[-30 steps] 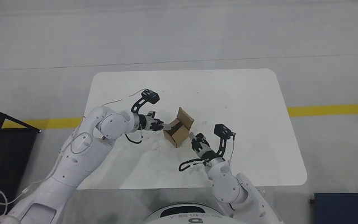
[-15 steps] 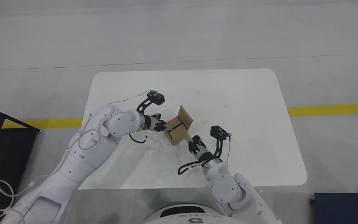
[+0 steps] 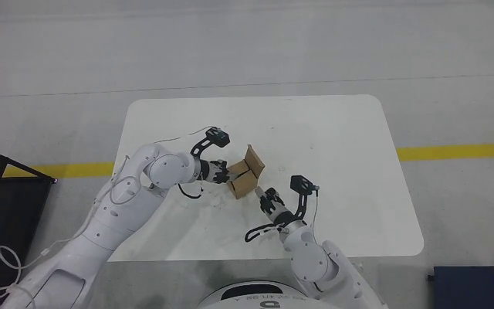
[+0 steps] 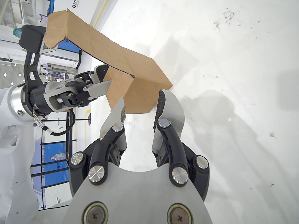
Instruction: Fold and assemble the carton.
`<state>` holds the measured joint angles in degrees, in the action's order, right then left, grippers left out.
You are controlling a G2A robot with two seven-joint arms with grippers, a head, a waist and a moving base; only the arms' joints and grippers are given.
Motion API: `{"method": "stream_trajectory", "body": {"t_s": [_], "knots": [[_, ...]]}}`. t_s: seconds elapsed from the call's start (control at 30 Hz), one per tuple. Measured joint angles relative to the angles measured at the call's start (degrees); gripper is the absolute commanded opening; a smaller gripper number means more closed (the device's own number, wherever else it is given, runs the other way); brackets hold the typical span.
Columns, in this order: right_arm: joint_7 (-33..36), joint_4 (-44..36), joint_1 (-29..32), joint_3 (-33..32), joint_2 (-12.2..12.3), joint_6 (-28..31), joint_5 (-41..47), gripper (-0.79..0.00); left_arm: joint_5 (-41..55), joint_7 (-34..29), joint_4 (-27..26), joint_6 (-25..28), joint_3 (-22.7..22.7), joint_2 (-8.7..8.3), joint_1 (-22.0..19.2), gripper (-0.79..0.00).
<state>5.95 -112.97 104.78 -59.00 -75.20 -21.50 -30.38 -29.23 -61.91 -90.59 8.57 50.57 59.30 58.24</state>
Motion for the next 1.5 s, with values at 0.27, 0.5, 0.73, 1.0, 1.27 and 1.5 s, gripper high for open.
{"method": "stream_trajectory", "body": {"t_s": [0.27,0.5,0.73,1.0,1.27,1.5], "knots": [[-0.93,-1.18,0.94,-0.02,0.1,0.0,-0.7,-0.474,3.79,0.36,-0.69,-0.21,1.95,-0.09,0.17,0.0],[-1.66,-2.46,2.32,-0.52,0.32,0.87,-1.3,-0.483,11.01,-1.06,-2.21,0.23,7.74,-1.15,1.75,0.0],[-2.23,-2.23,3.21,-1.22,0.47,2.04,-0.65,-0.496,2.81,2.46,-0.95,-0.92,10.15,-1.97,2.4,0.0],[-2.76,-2.31,4.12,-2.26,0.64,2.46,-0.15,-0.496,-3.21,4.39,1.57,-0.45,1.6,0.05,-0.89,-0.018],[-3.22,-3.19,5.68,-3.3,0.93,3.11,-0.38,-0.496,-3.4,3.73,3.96,0.02,-3.39,1.78,-3.63,-0.653],[-3.24,-3.86,6.07,-3.65,1.29,5.29,-3.2,-0.468,-0.03,3.38,4.22,-0.8,-3.13,2.3,-4.36,-0.785]]}}
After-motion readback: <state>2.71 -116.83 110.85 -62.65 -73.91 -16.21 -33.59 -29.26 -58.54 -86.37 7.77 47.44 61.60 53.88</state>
